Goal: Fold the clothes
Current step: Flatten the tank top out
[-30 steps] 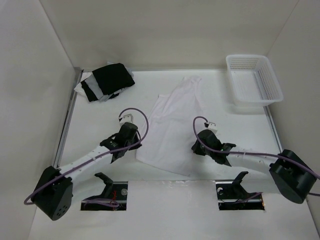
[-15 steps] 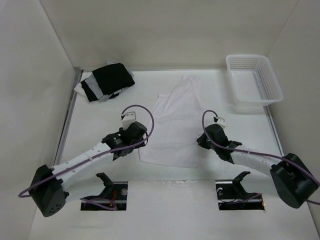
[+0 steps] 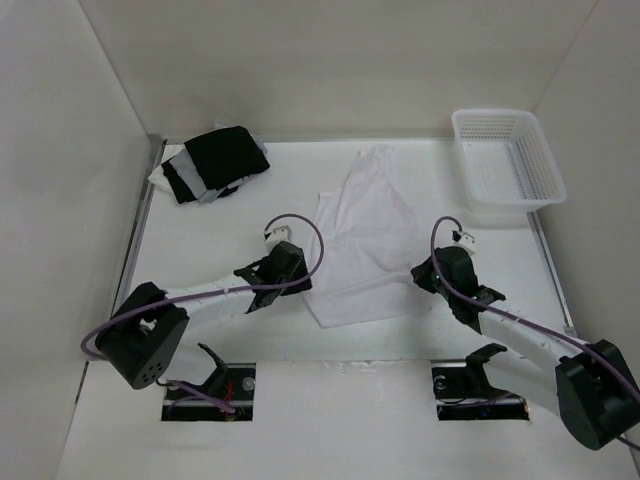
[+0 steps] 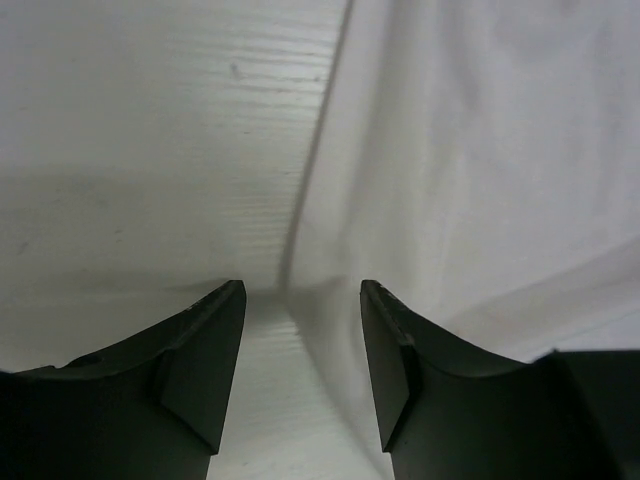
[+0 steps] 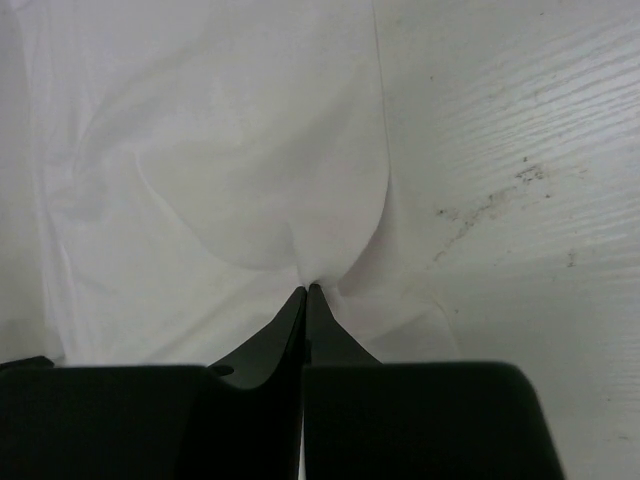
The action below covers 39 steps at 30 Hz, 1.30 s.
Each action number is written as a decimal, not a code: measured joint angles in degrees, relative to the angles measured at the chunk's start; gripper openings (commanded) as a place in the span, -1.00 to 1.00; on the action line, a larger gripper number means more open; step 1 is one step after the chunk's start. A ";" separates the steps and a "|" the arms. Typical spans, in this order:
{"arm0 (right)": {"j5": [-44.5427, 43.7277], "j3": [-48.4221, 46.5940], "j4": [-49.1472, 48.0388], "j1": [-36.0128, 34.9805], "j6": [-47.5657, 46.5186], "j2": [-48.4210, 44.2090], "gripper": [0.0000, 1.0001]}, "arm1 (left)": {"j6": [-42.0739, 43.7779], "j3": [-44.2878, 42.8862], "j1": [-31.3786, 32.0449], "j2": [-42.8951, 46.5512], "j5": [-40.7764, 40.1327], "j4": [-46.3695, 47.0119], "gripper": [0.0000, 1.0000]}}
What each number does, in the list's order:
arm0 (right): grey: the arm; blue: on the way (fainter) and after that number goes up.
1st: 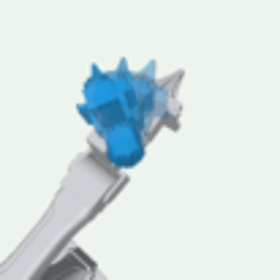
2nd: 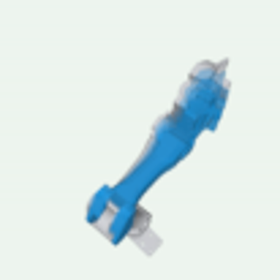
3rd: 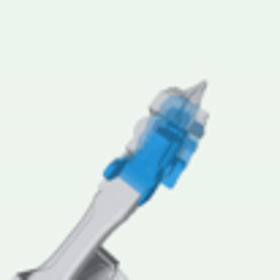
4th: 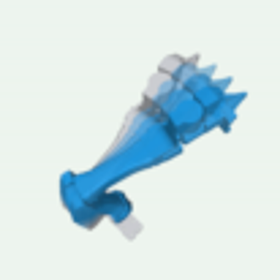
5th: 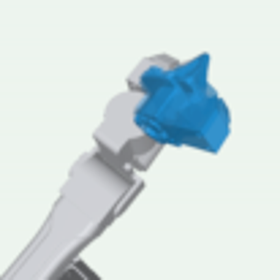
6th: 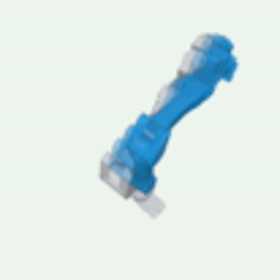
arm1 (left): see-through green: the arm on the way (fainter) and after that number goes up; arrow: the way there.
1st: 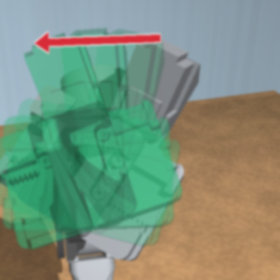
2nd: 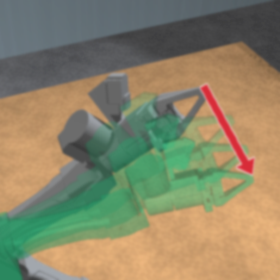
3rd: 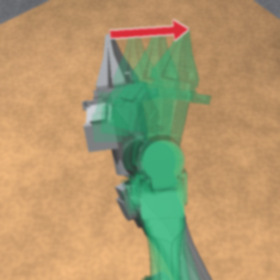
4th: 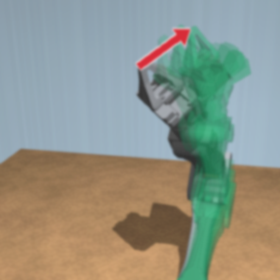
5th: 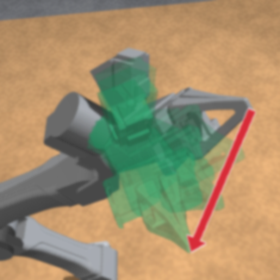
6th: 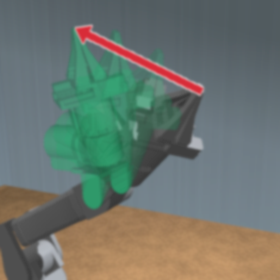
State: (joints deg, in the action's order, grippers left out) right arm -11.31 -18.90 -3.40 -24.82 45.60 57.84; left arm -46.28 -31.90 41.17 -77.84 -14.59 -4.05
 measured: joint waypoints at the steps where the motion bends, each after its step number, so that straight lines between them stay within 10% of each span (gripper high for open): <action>1: 0.15 0.00 -0.07 -0.35 -0.02 0.11 -1.00 | -0.33 0.00 0.22 -0.66 0.81 1.79 -0.22; 4: 0.63 0.00 -0.52 -0.83 -0.20 0.09 -1.00 | -1.68 0.00 0.79 -2.73 2.75 4.59 -0.91; 9: 0.87 0.00 -1.01 -0.83 -0.35 -0.07 -1.00 | -2.21 -0.72 0.39 0.11 3.67 -2.01 -0.97; 20: 2.99 0.85 -3.39 -1.16 -0.35 2.05 -1.00 | -2.56 -28.96 3.76 17.09 -5.01 -38.64 -0.24; 29: 3.85 0.85 -4.63 -2.27 -0.37 5.53 -0.99 | -0.20 -14.01 -3.30 12.90 -5.73 -37.44 -0.44; 39: 3.78 0.57 -4.81 -3.19 -0.37 7.69 -1.00 | -1.22 1.62 10.51 20.06 -4.85 -27.12 -0.06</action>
State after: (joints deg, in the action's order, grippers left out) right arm -7.53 -18.33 -8.21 -28.01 45.23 65.54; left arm -47.51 -30.28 51.68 -57.78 -19.44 -31.18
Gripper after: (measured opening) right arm 0.004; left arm 0.455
